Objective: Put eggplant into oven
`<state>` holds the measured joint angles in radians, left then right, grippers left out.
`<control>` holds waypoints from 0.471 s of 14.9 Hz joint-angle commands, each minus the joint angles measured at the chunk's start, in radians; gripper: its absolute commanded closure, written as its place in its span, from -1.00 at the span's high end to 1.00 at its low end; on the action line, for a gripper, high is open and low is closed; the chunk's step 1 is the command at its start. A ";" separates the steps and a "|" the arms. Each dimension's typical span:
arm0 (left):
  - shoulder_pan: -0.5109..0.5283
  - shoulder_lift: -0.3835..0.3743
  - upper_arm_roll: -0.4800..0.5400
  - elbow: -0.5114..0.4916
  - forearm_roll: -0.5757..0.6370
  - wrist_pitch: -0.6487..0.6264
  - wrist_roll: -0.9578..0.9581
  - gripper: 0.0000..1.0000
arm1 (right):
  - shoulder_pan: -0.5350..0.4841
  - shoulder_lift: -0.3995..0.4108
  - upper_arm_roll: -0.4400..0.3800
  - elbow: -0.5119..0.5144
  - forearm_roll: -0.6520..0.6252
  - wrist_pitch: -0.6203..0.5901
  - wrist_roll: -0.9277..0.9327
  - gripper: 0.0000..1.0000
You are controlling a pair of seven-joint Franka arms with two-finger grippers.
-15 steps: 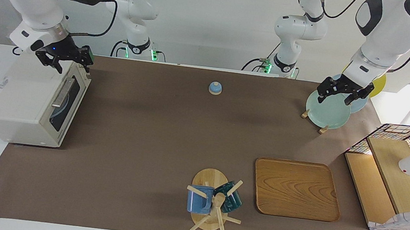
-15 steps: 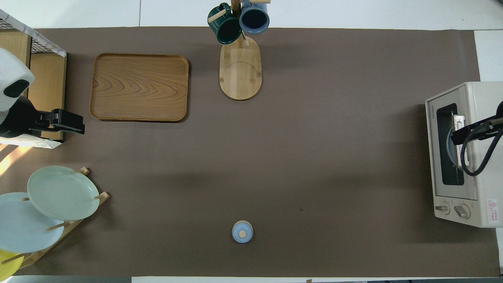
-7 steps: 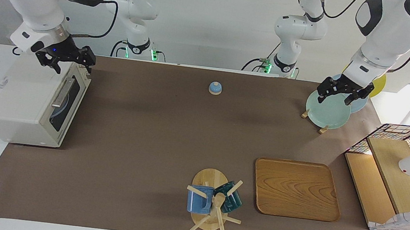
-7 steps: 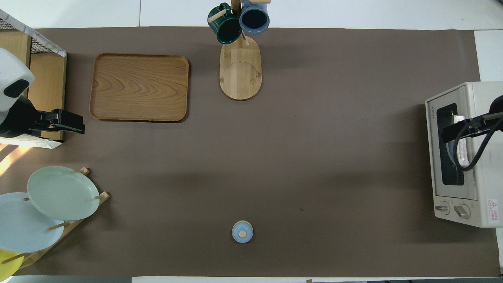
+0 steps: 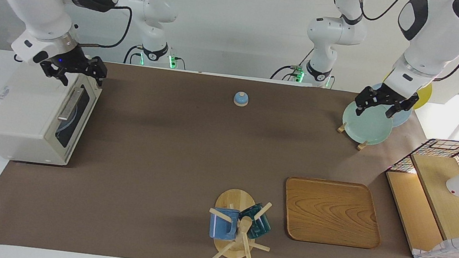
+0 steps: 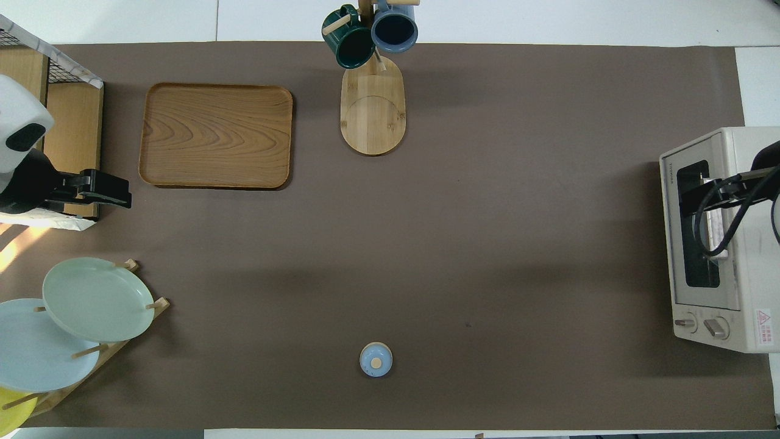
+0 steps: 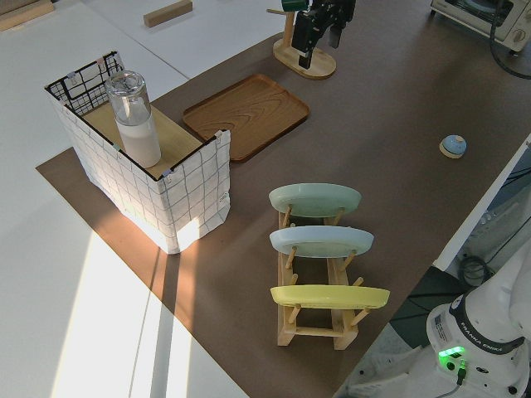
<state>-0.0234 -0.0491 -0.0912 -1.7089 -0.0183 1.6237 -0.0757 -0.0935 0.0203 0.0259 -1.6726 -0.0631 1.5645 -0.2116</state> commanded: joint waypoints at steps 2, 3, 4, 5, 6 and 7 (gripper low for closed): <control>0.011 -0.018 -0.005 -0.018 -0.012 -0.002 0.011 1.00 | 0.005 0.015 -0.011 0.065 0.023 -0.063 0.014 1.00; 0.011 -0.018 -0.005 -0.018 -0.012 -0.002 0.010 1.00 | 0.003 0.013 -0.012 0.065 0.023 -0.064 0.012 1.00; 0.011 -0.018 -0.005 -0.018 -0.012 -0.002 0.011 1.00 | 0.003 0.009 -0.012 0.065 0.022 -0.066 0.011 1.00; 0.011 -0.018 -0.005 -0.018 -0.012 -0.002 0.011 1.00 | 0.003 0.004 -0.011 0.063 0.022 -0.067 0.009 1.00; 0.011 -0.018 -0.005 -0.018 -0.012 -0.002 0.011 1.00 | 0.003 0.003 -0.012 0.063 0.022 -0.069 0.009 1.00; 0.011 -0.018 -0.005 -0.018 -0.012 -0.002 0.011 1.00 | 0.003 0.003 -0.012 0.062 0.023 -0.069 0.008 1.00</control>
<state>-0.0234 -0.0491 -0.0913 -1.7089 -0.0182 1.6237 -0.0757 -0.0936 0.0222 0.0201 -1.6242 -0.0631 1.5169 -0.2111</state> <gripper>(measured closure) 0.000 0.000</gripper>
